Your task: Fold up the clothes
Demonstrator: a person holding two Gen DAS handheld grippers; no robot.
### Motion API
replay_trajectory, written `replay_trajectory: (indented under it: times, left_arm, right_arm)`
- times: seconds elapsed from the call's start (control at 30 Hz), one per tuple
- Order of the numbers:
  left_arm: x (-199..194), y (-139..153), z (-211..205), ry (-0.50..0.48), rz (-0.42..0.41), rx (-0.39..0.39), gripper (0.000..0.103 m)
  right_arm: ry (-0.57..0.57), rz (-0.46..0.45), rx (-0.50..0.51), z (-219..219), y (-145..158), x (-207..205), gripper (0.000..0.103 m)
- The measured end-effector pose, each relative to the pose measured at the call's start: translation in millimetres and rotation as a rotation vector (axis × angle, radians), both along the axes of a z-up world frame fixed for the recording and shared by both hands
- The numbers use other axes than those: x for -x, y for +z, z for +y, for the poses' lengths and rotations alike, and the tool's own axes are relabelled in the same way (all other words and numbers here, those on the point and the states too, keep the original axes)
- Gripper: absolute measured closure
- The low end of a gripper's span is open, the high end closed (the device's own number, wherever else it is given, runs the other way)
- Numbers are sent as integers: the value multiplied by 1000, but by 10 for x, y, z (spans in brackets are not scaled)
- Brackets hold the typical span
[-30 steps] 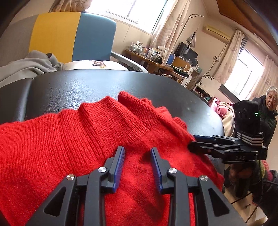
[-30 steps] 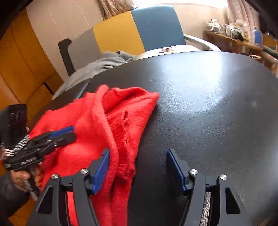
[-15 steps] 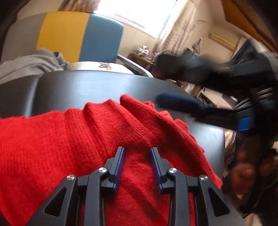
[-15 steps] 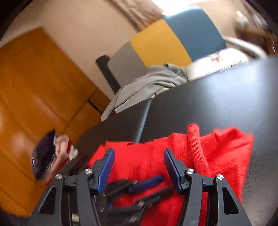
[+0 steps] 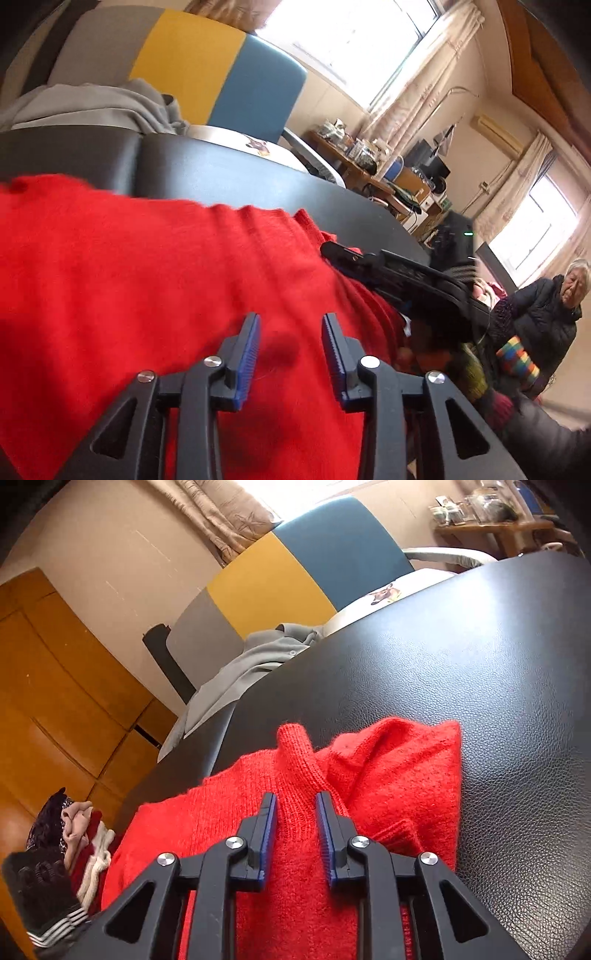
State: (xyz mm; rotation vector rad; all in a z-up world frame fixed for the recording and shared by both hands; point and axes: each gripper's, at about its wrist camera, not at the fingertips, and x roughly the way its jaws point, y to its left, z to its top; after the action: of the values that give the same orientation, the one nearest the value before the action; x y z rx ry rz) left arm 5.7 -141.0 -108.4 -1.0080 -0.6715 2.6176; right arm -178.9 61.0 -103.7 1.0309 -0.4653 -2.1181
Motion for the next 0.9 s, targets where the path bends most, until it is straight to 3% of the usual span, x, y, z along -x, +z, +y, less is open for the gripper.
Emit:
replay_trajectory:
  times: [0.17,0.27,0.37,0.57,0.73,0.9]
  left_arm:
    - [-936,196,-841,130,15,50,65]
    - [-1409,172,-1345,213,-28,50,57]
    - [-1614,38,-1663,217,-86,12,56]
    - [-1365,-157,-1947,92,-46,-141,55]
    - [-971,-349,-2057,-69,-62,-276,55]
    - [-842,-306,-2004,-255,-19,-388,56]
  right_arm:
    - [-14,4,11,39,-38,60,74]
    - [-3,19,3,173,2,-48,67]
    - [11,35,-8,157,21,-80,59]
    - [30,53,-25,131,36,-108,50]
    - [37,61,-36,123,36,-107,49]
    - [39,58,-30,129,32,-97,47]
